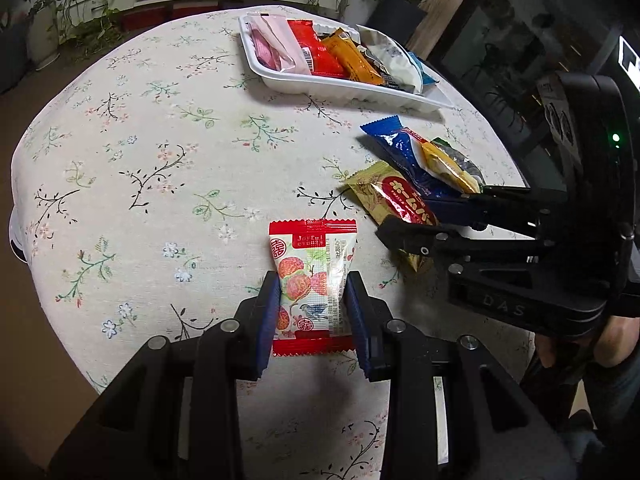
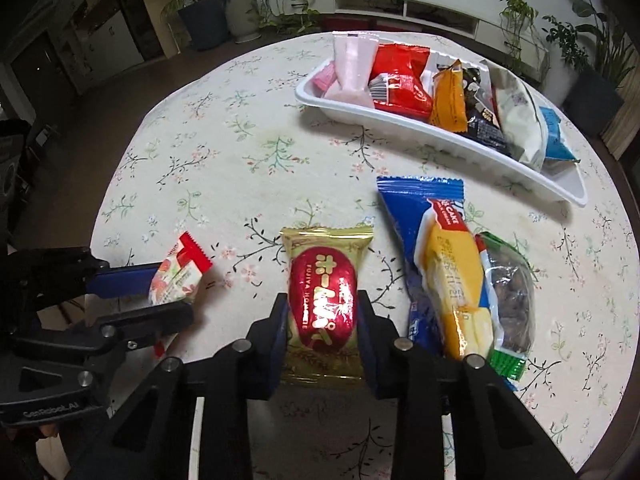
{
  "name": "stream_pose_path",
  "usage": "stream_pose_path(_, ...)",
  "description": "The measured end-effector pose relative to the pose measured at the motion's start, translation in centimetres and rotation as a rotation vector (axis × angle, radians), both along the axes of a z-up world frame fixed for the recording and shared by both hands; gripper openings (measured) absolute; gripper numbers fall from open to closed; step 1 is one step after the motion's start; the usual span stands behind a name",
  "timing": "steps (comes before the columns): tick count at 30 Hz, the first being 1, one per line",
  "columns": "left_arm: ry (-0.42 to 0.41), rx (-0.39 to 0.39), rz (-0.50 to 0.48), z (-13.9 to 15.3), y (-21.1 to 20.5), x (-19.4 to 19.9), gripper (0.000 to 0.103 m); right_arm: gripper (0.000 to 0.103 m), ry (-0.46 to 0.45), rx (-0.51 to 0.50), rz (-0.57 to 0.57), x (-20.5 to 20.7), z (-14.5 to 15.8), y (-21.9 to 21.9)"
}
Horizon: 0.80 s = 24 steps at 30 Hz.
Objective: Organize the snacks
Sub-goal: 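Carry both packets over the tray and lower them in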
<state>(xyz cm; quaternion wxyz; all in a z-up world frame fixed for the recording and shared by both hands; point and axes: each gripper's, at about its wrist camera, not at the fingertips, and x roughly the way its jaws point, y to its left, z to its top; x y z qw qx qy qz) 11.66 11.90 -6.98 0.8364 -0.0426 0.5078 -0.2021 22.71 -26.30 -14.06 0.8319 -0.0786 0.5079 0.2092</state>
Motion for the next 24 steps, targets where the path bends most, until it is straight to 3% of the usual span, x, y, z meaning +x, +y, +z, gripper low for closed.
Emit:
stream_pose_path(9, -0.016, 0.006, 0.016, 0.2, 0.0, -0.4, 0.031, 0.033, 0.022, 0.123, -0.016, -2.0, 0.7, -2.3)
stream_pose_path(24, -0.066, 0.005, -0.007, 2.7, -2.5, -0.3, 0.030, 0.033, -0.021, 0.348, -0.101, -4.5, 5.0, -8.9)
